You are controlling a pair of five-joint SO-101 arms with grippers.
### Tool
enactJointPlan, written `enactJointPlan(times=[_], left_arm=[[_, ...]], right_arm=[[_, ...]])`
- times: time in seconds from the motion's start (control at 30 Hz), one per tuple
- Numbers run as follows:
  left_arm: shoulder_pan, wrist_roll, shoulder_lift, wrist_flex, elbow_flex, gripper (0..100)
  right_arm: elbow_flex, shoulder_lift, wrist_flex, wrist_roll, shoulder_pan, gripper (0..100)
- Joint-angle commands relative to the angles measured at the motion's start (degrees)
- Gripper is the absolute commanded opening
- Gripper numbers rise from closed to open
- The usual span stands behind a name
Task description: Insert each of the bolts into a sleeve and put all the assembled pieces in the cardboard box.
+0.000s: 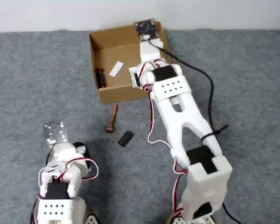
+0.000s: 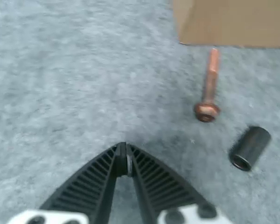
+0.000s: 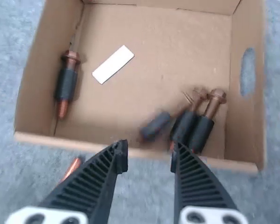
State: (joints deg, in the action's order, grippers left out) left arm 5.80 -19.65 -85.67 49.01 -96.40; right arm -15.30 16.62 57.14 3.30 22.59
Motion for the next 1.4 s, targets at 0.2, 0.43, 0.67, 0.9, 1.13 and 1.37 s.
enactJointPlan(times=[0.2,0.43,0.67,0.9,1.13,1.37], left_arm=[[5.0,2.9,-0.5,-5.3,-0.5,1],[5.1,2.9,-0.5,-5.3,-0.5,1],[5.1,2.8,-0.5,-5.4,-0.5,1],[5.1,2.8,-0.5,-5.4,-0.5,1],[5.1,2.8,-0.5,-5.5,-0.5,1],[5.1,2.8,-0.5,-5.5,-0.5,1]], right_arm=[[-3.3,-10.9,18.0,-0.9,3.7,14.7],[-3.3,-13.6,31.3,-4.2,8.0,14.7],[-3.3,-14.4,39.4,-25.0,11.1,14.7],[1.4,-14.1,42.9,-44.3,13.0,14.9],[3.6,-6.2,42.3,-52.6,15.1,15.1],[3.5,1.4,35.9,-55.0,18.8,22.8]])
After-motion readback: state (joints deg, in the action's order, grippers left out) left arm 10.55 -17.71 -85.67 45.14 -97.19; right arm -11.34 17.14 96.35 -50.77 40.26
